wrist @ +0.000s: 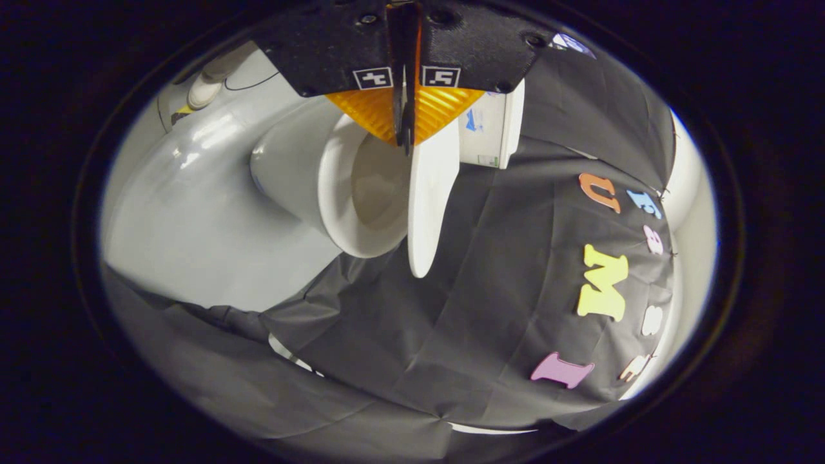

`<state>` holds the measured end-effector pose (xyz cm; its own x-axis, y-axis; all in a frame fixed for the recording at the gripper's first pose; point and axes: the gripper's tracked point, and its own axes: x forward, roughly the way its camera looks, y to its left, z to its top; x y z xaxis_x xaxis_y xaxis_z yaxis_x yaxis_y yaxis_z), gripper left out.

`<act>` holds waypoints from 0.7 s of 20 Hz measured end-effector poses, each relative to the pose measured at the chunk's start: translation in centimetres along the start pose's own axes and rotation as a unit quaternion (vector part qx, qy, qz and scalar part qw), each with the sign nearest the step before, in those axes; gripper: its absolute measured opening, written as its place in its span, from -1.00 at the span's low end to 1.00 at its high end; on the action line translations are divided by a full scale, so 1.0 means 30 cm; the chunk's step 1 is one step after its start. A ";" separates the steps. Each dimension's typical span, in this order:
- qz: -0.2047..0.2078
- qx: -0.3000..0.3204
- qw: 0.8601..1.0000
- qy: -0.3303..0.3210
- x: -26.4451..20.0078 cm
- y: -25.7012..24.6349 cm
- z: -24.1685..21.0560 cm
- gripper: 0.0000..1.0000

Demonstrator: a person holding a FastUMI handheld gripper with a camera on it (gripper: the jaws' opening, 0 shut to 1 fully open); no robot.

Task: Open the toilet lid.

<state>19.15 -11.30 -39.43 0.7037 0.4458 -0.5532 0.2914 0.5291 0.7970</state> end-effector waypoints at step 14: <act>0.024 -0.087 0.996 -0.009 -0.049 0.303 -0.018 -0.85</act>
<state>20.42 -6.77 -31.50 0.7263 0.4615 -0.5094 0.1409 0.6254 0.7675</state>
